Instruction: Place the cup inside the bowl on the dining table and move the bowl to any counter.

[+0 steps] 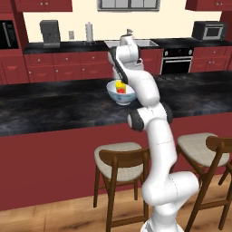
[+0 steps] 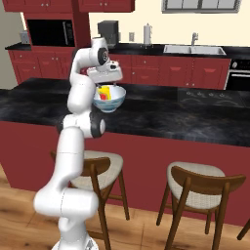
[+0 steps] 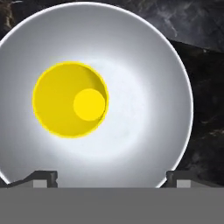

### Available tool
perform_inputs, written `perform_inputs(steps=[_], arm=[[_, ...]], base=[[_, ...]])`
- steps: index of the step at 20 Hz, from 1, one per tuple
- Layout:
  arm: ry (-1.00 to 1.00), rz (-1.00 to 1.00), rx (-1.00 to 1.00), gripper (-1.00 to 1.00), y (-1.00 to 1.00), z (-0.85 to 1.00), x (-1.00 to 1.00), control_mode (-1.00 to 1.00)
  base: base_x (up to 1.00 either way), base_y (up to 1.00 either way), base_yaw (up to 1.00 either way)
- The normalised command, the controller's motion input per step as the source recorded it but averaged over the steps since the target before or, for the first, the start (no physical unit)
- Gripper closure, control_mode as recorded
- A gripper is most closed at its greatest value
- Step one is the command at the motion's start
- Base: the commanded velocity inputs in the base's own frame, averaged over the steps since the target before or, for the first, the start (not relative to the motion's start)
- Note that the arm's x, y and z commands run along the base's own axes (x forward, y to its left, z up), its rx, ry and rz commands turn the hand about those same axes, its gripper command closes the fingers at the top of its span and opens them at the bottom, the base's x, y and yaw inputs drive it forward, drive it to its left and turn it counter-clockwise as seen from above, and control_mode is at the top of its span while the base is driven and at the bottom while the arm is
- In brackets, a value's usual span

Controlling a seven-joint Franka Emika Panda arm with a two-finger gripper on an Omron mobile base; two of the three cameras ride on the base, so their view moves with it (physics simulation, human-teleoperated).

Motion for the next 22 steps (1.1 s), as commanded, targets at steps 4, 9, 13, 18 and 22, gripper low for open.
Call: perform_inputs(steps=[4, 9, 13, 18, 22], arm=[[0.02, -0.16, 0.05, -1.0, -0.37, 0.03, 0.0, -1.0], [0.0, -0.17, 0.1, -1.0, -0.25, 0.02, 0.0, -1.0], [0.0, -0.17, 0.13, -1.0, -0.28, 0.0, 0.0, -1.0], [0.0, -0.21, 0.16, -1.0, -0.31, 0.0, 0.02, -1.0], [-0.04, -0.2, 0.16, -1.0, -0.17, -0.04, 0.09, -1.0]], base=[[0.0, 0.0, 0.0], [0.0, 0.0, 0.0], [0.0, 0.0, 0.0], [0.0, 0.0, 0.0], [0.0, 0.0, 0.0]])
